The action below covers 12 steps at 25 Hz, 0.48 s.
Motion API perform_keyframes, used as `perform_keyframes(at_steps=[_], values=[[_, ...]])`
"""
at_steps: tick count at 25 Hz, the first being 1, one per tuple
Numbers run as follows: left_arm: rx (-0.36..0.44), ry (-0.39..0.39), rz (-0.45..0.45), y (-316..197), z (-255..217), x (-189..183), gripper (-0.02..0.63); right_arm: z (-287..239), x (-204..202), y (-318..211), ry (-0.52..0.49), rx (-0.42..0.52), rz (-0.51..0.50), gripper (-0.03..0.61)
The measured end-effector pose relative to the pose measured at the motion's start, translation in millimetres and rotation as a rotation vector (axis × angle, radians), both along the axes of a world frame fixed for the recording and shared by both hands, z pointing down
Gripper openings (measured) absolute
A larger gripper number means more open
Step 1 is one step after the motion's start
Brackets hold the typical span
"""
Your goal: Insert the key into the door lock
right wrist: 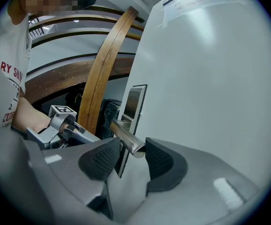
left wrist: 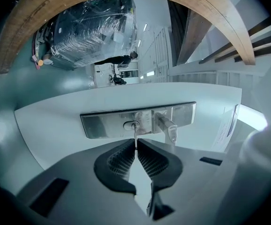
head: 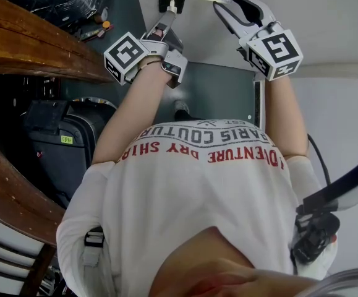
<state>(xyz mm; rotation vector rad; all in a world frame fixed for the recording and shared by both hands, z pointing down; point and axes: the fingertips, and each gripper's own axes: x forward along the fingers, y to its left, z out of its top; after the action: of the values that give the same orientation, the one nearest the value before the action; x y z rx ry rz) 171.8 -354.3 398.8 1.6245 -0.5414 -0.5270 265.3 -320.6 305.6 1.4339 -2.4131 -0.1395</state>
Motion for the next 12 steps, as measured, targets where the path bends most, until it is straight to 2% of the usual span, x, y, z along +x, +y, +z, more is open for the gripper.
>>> perform_keyframes(at_steps=[12], values=[[-0.034,0.050,-0.048,-6.4,0.2,3.4,0.021,0.4,-2.7,2.3,0.003,-0.002,-0.007,0.160]])
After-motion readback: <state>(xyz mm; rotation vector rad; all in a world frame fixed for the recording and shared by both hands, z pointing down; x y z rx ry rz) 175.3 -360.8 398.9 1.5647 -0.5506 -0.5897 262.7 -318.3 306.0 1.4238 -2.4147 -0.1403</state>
